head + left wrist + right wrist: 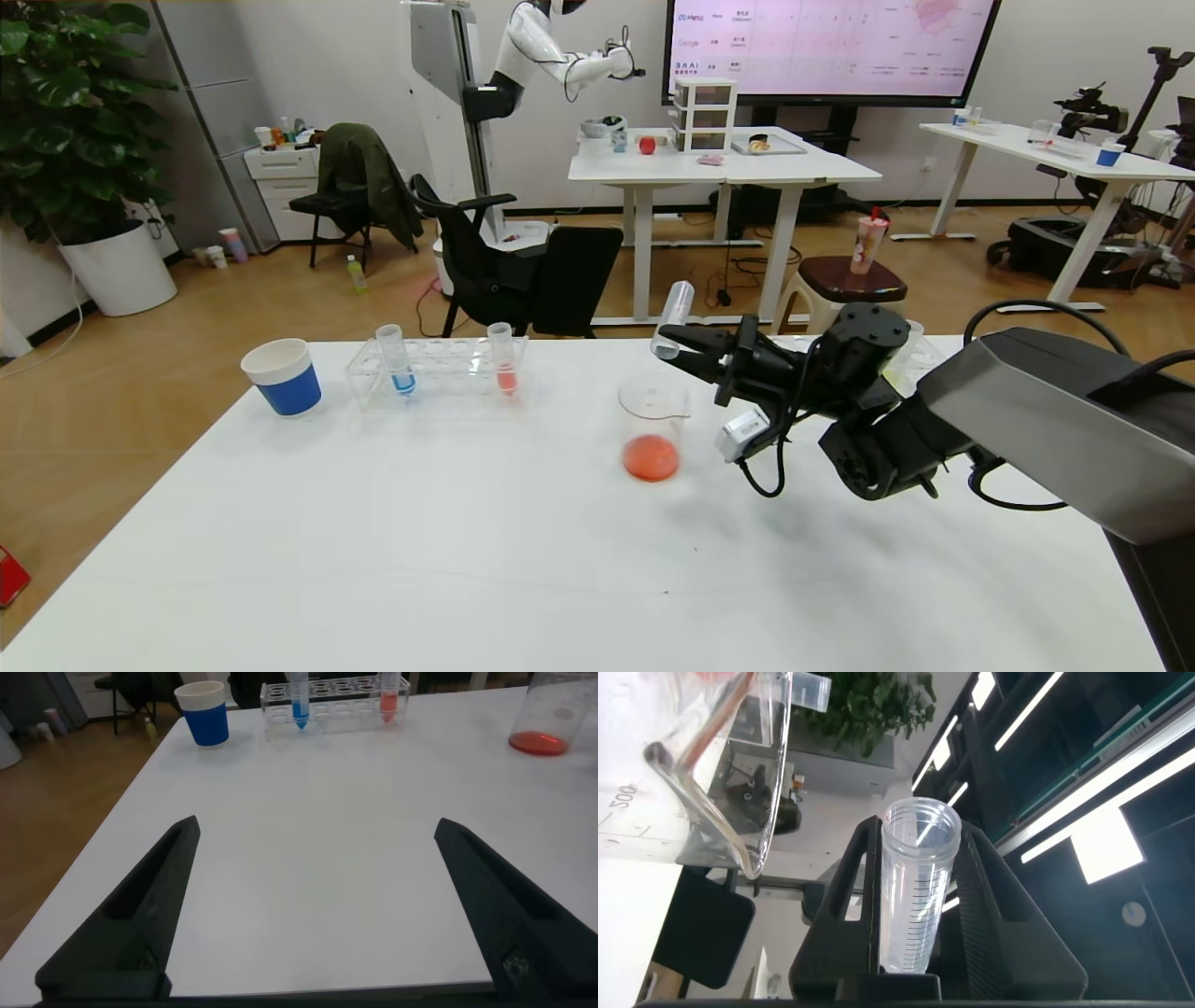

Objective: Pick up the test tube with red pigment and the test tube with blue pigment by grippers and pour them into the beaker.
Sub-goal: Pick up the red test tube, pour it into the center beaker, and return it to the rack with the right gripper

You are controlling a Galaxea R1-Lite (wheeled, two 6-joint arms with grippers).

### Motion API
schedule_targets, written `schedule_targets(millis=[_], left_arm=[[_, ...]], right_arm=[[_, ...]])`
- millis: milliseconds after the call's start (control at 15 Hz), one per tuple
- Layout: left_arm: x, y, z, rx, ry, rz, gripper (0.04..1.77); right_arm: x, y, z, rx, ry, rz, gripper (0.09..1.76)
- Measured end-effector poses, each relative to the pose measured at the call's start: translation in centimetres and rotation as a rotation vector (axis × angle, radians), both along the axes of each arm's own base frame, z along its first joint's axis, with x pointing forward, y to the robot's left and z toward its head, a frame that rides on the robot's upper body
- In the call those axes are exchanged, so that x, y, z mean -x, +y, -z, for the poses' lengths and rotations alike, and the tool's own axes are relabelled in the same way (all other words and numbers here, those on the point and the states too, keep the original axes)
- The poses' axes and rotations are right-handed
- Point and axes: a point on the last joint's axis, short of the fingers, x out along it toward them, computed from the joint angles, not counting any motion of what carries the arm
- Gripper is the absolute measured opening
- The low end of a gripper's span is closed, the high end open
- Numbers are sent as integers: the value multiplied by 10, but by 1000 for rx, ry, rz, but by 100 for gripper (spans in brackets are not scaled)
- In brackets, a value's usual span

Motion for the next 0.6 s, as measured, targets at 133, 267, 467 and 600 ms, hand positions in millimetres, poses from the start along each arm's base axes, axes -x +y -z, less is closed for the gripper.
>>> schedule_targets(millis=[133,267,467,600], left_arm=[[0,0,0,0,0,0,175],[0,0,0,0,-1,0,175],[0,0,0,0,-1,0,175],[0,0,0,0,-1,0,175]], right_arm=[[1,0,-5,-31,62,-1,51],[1,-7,-20,-108,130,33,51],[7,-15,-45,-300,326,107,51],[16,-19,-61,-531,428,210,51]])
